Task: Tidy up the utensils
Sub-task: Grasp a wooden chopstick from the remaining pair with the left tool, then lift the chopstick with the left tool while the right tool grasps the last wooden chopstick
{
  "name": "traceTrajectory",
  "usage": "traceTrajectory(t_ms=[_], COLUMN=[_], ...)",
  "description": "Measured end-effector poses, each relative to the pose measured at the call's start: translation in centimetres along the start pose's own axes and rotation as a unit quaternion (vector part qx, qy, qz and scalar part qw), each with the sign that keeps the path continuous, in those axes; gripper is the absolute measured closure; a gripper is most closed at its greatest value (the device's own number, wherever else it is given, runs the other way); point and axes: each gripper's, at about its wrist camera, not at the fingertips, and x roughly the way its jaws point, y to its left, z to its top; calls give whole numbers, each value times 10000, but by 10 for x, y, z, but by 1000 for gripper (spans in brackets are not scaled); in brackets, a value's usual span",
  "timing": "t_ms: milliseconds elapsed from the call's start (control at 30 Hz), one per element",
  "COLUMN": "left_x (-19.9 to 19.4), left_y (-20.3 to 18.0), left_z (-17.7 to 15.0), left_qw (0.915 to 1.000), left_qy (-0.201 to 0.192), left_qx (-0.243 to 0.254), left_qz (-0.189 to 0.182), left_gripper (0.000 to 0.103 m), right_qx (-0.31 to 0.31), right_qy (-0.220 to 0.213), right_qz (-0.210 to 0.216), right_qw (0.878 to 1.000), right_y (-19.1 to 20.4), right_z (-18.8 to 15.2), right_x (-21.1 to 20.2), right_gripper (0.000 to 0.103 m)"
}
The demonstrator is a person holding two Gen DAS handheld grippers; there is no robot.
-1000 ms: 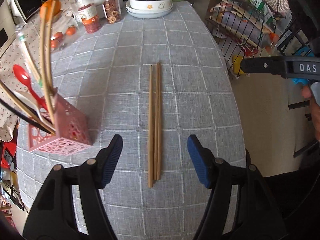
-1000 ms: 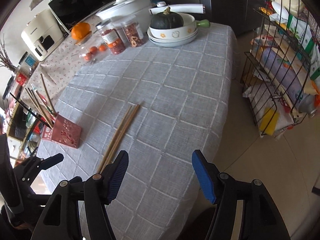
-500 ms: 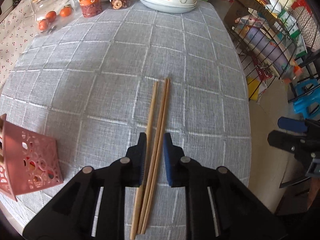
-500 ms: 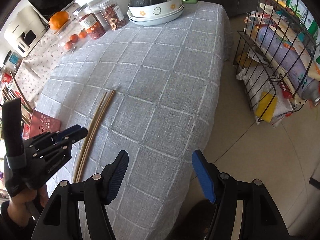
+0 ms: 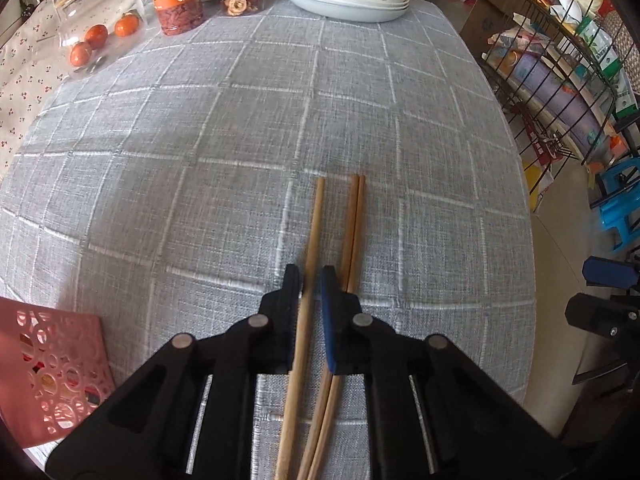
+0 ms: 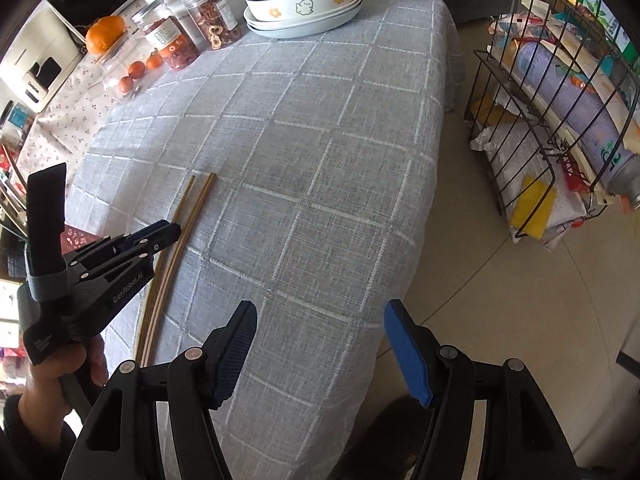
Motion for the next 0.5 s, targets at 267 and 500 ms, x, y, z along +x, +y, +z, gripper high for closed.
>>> traceTrajectory(t_ms=[267,500], left_x=[-34,-97], left_y=[-5,2], left_z=[-15,-45], left_qw=[9990,9959], left_qy=[-84,-497], left_qx=[421,711], left_qz=[-87,-268], left_gripper=[96,96], right_qx=[81,148], right_qy=[-93,-104], right_qz=[37,160], right_qw=[9999,9997], right_y=[4,19], right_z=[3,7], right_x=[-6,-6], right_gripper=[36,36])
